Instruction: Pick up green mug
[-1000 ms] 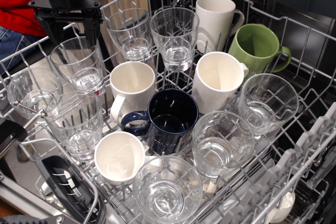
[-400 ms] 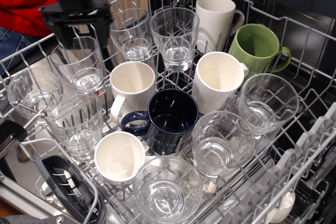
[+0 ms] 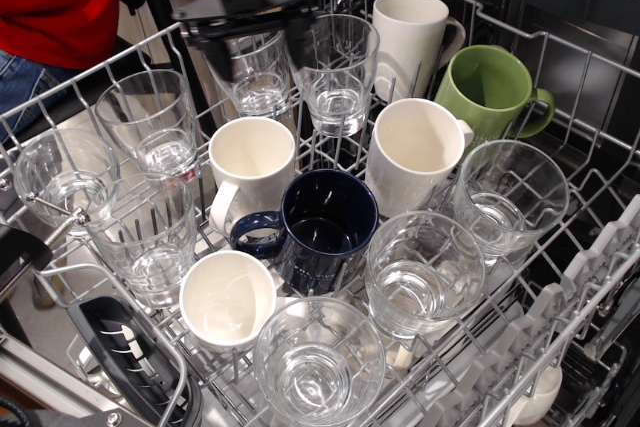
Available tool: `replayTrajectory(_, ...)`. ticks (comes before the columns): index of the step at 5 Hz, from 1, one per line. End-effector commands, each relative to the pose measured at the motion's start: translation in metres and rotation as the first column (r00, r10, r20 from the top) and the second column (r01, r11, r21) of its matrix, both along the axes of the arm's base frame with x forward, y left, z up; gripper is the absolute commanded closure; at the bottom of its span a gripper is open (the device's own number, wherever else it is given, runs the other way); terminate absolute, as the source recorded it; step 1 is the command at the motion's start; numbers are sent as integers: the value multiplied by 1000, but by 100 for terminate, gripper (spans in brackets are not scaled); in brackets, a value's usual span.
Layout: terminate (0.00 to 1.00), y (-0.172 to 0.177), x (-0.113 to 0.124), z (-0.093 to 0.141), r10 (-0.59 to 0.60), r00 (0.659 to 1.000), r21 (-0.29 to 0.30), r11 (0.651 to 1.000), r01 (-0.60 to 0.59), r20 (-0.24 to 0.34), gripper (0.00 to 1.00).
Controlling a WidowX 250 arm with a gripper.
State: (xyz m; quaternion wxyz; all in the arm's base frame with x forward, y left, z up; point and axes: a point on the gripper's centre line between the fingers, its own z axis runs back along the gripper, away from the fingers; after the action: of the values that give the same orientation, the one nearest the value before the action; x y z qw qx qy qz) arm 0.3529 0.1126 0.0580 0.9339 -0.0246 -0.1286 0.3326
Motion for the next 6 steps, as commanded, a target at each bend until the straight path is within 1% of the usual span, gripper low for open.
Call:
replayTrajectory(1,0,-33,51,39,153,987,11,988,-154,51,0)
replayTrajectory(2,0,-46,71,34,203,974,37,978,-207,104,0)
replayTrajectory(3,0,-63,91,25,244,968,58,967,-247,57,0)
replayTrajectory(4,0,-78,104,20,248,966,9,968,-250,78,0)
replayTrajectory(5,0,-83,120,4,250,959,9,967,-253,130,0)
replayTrajectory(6,0,-86,128,-9,229,960,-9,973,-230,162,0)
